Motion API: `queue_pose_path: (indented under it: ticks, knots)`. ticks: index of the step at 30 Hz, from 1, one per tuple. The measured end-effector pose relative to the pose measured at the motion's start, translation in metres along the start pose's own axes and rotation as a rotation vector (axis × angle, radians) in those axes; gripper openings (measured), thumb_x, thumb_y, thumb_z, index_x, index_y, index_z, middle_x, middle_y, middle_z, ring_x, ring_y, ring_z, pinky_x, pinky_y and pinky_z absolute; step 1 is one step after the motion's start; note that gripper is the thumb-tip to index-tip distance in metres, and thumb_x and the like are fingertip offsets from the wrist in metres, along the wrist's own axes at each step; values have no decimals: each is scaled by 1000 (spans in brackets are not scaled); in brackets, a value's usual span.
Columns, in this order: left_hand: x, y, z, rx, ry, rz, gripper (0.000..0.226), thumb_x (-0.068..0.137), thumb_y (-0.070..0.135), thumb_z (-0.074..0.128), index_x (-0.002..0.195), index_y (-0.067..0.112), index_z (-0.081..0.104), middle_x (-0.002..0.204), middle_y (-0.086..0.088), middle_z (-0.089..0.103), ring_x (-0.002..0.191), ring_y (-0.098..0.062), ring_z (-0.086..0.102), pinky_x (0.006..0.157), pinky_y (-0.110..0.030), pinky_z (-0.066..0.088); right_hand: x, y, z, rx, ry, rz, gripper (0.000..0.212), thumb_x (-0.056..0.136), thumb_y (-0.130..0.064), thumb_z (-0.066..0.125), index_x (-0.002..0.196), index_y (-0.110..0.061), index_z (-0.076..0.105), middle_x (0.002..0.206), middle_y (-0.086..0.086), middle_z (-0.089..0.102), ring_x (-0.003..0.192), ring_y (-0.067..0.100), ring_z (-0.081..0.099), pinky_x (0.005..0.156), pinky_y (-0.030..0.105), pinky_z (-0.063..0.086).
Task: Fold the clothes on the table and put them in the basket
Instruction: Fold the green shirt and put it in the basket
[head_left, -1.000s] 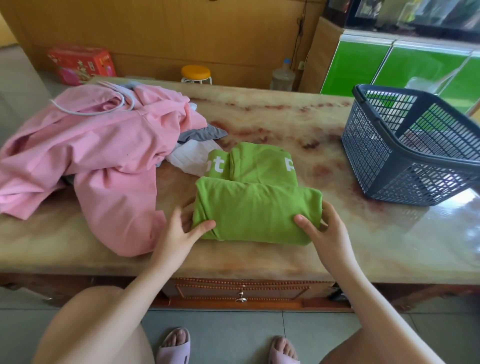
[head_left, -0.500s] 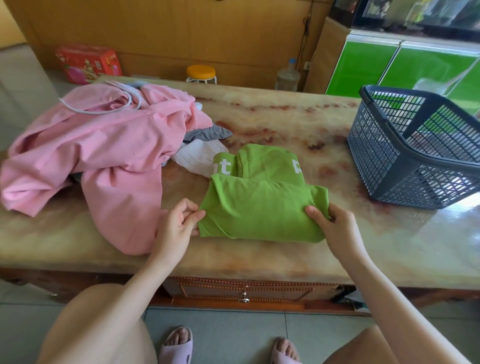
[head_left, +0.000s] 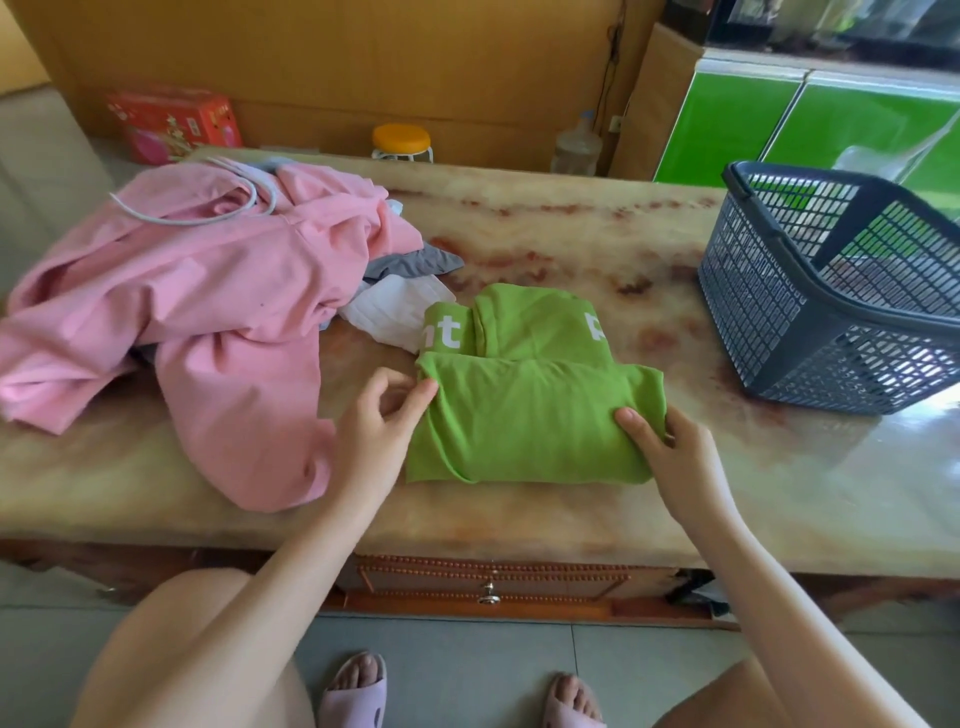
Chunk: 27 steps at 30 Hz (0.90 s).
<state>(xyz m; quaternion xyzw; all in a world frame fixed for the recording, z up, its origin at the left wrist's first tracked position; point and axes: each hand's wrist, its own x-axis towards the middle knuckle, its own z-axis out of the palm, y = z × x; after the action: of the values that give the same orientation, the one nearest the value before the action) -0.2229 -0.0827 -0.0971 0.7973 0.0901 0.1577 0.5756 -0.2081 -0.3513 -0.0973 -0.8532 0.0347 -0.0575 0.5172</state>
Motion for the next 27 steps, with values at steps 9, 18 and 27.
queue_pose_path:
  ticks: [9, 18, 27]
  knots:
    - [-5, -11, 2, 145, 100, -29, 15, 97, 19, 49, 84, 13, 51, 65, -1, 52, 65, -9, 54, 55, -20, 33, -2, -2, 12, 40, 0, -5, 27, 88, -36, 63, 83, -9, 64, 78, 6, 69, 78, 25, 64, 61, 32, 45]
    - [-8, -14, -19, 341, -359, 554, 43, 97, 37, 41, 138, 24, 47, 150, 6, 37, 143, -10, 23, 116, -33, 23, 3, -5, -6, -389, 112, -723, 52, 87, -28, 66, 135, -22, 48, 143, 1, 44, 135, 15, 36, 115, 41, 23]
    - [18, -25, -31, 778, -550, 627, 111, 61, 61, 74, 148, 40, 9, 154, 17, 17, 137, -4, 25, 117, -30, 14, 26, 22, -20, -619, -374, -737, 116, 57, -60, 79, 148, -23, 18, 159, -8, 16, 145, 8, 18, 120, 34, -3]
